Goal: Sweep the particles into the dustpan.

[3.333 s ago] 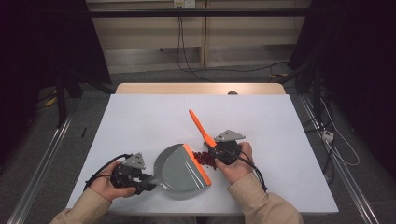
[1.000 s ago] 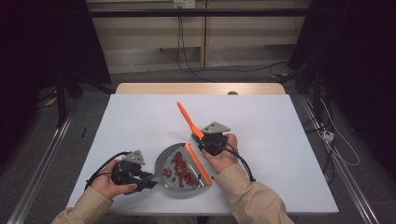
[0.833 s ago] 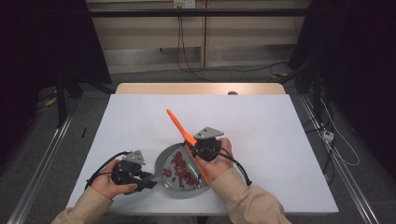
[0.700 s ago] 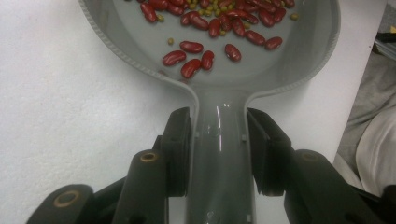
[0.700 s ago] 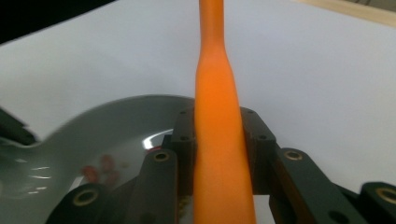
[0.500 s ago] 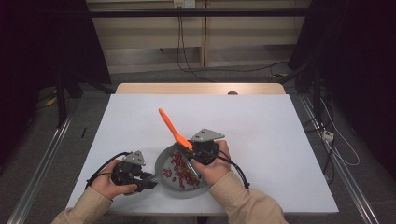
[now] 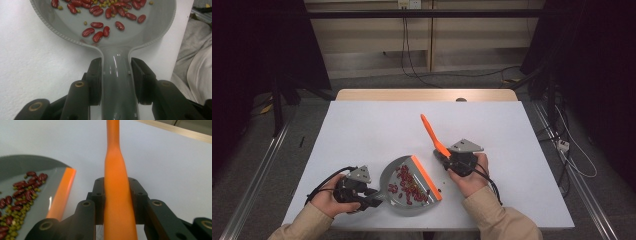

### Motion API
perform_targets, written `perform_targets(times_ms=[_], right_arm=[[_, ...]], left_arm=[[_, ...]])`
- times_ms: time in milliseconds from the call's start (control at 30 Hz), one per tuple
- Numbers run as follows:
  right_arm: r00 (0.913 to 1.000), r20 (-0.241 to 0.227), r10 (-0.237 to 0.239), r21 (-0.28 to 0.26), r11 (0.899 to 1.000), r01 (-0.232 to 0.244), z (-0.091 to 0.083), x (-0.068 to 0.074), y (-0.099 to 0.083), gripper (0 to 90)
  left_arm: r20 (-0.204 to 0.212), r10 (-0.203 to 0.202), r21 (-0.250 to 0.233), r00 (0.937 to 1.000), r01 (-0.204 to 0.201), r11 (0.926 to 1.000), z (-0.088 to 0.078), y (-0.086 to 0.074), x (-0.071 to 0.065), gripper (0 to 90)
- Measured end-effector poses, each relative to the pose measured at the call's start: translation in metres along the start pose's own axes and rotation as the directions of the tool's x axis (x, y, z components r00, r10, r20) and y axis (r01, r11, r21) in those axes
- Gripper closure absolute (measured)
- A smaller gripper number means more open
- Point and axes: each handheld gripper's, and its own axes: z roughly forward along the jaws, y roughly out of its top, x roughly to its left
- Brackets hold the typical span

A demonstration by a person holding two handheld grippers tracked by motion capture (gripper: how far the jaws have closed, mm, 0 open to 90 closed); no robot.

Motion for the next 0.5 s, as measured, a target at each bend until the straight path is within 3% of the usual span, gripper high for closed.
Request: perform_targets(times_ms=[67,167,267,300,333,433,467,500], right_arm=[[1.0,0.004,0.002,-0.033,0.999,-0.002,-0.003,0.004,-0.006,71.1],[0.9999,-0.011,0.005,-0.032,0.999,-0.005,-0.004,0.017,-0.008,70.5],[0.9988,-0.044,0.023,-0.029,0.999,-0.024,-0.003,0.03,-0.006,70.2],[0.9955,-0.079,0.052,-0.031,0.998,-0.054,-0.003,0.035,-0.006,70.3],[0.9947,-0.084,0.058,-0.031,0.998,-0.061,-0.003,0.04,-0.005,70.3],[0.9948,-0.097,0.032,-0.059,0.998,-0.038,0.0,0.053,-0.001,70.4],[0.993,-0.111,0.039,-0.075,0.996,-0.048,0.001,0.055,0.002,70.7],[0.9876,-0.138,0.076,-0.077,0.993,-0.087,0.001,0.056,0.005,71.0]], left_arm=[[-0.005,0.001,0.003,1.0,-0.001,1.0,0.001,0.001,-0.001,62.8],[-0.008,-0.021,-0.007,0.9998,0.021,0.9998,0.002,0.003,-0.002,62.8],[-0.018,-0.038,-0.016,0.9991,0.037,0.9992,0.005,0.005,-0.002,62.9],[-0.021,-0.043,-0.015,0.9989,0.043,0.999,0.005,0.006,-0.002,63.0],[-0.018,-0.045,-0.021,0.9988,0.045,0.9988,0.006,0.007,-0.002,63.0],[-0.022,-0.057,-0.027,0.9981,0.057,0.998,0.006,0.008,-0.002,63.0],[-0.024,-0.054,-0.025,0.9983,0.053,0.9983,0.006,0.008,-0.001,63.0],[-0.022,-0.066,-0.031,0.9976,0.065,0.9974,0.007,0.007,-0.001,63.0]])
